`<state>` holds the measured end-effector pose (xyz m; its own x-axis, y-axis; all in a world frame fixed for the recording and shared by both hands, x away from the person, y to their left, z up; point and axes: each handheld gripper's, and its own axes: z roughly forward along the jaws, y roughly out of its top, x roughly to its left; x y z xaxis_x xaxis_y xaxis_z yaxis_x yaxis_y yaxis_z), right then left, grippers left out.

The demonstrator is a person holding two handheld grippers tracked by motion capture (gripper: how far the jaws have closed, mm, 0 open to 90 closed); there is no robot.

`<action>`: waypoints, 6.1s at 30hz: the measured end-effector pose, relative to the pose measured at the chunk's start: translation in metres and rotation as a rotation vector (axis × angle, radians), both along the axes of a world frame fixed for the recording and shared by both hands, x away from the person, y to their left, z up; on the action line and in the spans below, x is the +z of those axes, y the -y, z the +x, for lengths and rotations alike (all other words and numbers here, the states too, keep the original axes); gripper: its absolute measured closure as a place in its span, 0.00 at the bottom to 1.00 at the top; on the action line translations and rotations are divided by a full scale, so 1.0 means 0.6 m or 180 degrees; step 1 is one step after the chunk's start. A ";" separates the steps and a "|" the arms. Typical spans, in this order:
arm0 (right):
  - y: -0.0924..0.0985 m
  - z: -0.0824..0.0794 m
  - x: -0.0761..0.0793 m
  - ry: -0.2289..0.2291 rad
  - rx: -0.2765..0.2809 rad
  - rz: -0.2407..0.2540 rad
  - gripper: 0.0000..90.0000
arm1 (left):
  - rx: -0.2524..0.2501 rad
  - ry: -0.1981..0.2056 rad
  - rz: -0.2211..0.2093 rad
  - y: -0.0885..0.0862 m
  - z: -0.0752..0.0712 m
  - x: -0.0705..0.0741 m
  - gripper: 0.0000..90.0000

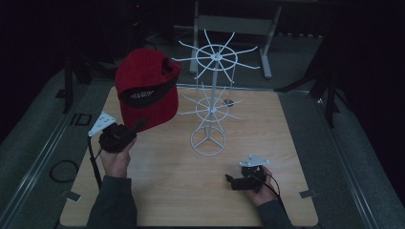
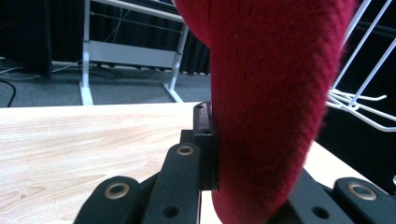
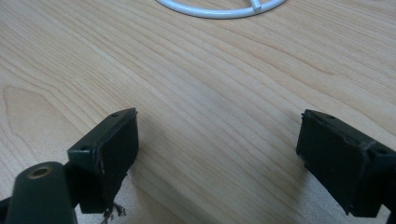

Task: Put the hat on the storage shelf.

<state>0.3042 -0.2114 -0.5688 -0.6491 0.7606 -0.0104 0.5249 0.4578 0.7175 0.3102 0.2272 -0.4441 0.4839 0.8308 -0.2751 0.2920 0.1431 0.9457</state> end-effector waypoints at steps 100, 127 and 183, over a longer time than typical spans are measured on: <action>0.000 0.000 0.000 -0.0002 -0.0003 0.0005 0.14 | 0.0057 0.0539 -0.0189 0.011 -0.034 0.098 0.95; 0.000 0.000 0.000 -0.0007 -0.0003 0.0002 0.14 | 0.0237 0.0736 0.0114 0.043 -0.072 0.099 0.94; 0.000 0.000 0.000 0.0004 0.0005 -0.0003 0.14 | 0.0200 0.0362 0.0458 0.096 -0.053 0.007 0.92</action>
